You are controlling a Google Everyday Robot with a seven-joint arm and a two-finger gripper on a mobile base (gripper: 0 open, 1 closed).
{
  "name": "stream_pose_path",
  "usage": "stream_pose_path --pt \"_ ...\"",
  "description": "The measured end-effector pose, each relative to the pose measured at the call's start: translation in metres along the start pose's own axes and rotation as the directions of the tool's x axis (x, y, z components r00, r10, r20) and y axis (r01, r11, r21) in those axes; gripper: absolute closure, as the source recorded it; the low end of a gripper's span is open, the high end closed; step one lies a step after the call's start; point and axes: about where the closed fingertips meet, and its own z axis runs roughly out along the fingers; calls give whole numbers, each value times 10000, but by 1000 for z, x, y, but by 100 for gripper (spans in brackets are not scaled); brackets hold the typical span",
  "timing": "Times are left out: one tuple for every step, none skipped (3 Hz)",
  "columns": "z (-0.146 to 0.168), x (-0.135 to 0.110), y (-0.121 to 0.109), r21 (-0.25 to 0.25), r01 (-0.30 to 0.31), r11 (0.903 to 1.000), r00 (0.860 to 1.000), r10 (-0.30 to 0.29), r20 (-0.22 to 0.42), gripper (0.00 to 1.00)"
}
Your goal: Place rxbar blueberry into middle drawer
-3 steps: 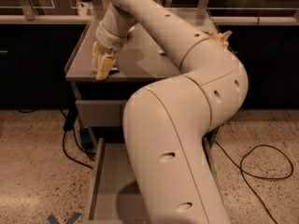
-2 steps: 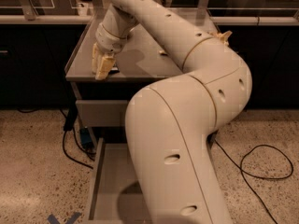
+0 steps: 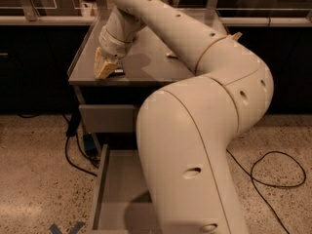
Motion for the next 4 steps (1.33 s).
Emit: stream_pose_path --pt "-31 -12 -6 21 106 9999 9987 -105 -489 100" --pt "-93 -45 -14 447 491 9978 9860 -412 -1618 100" --pt "-101 -51 -15 533 596 9968 9835 -495 -1739 83" --pt "-101 -51 -15 533 596 9968 9835 -495 -1739 61"
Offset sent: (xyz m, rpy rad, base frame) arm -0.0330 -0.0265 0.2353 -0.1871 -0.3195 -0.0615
